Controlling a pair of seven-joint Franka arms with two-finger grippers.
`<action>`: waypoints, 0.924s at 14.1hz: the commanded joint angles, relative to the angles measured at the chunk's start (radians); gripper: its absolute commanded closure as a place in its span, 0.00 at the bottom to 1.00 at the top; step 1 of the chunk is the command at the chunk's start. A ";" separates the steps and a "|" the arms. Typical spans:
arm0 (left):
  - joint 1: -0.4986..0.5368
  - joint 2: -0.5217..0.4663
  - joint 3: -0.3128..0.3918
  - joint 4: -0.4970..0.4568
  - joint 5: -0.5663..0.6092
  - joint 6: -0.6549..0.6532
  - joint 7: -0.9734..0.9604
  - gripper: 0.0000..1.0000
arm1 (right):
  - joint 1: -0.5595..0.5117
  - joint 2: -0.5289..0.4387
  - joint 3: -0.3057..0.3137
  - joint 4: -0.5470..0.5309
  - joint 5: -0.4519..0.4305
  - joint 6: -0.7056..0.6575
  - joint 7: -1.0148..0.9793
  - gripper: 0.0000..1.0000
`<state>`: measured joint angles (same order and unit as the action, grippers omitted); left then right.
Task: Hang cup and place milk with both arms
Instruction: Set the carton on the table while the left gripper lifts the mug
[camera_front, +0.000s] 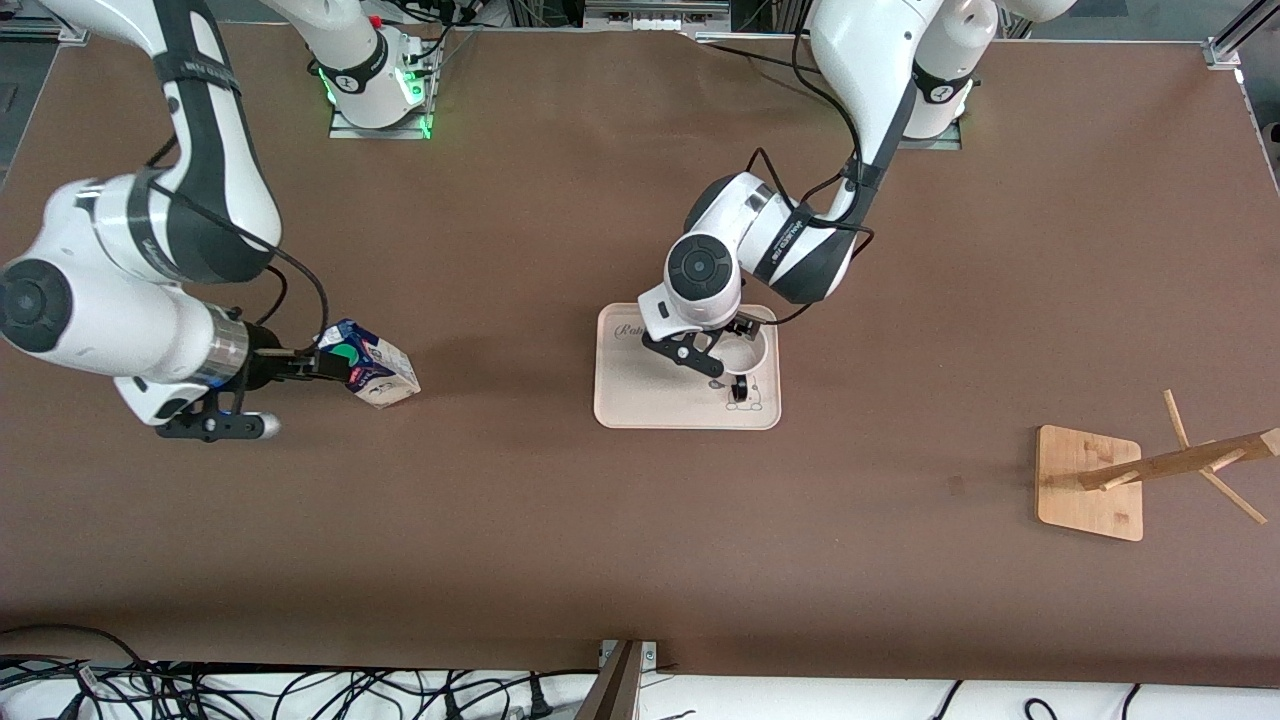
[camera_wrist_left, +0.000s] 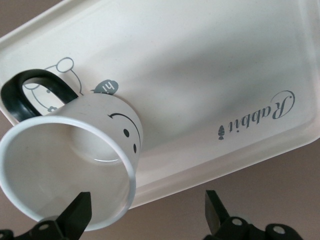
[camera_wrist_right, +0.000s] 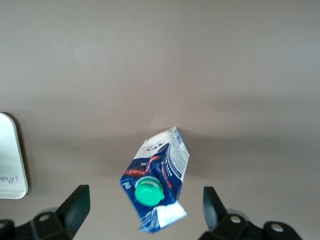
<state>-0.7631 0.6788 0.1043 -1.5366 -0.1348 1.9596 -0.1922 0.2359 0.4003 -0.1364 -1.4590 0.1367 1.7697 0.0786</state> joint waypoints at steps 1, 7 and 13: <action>-0.008 0.008 0.000 0.000 0.021 0.019 -0.033 0.00 | 0.005 0.000 -0.005 0.152 -0.038 -0.116 0.010 0.00; -0.018 0.012 0.002 0.006 0.021 0.028 -0.081 1.00 | -0.006 -0.131 -0.006 0.110 -0.055 -0.206 0.006 0.00; -0.019 0.004 0.001 0.045 0.021 0.015 -0.124 1.00 | -0.006 -0.388 0.006 -0.210 -0.140 -0.108 0.004 0.00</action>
<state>-0.7744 0.6915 0.1015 -1.5203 -0.1336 1.9882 -0.2951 0.2326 0.0840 -0.1459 -1.5752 0.0257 1.6245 0.0786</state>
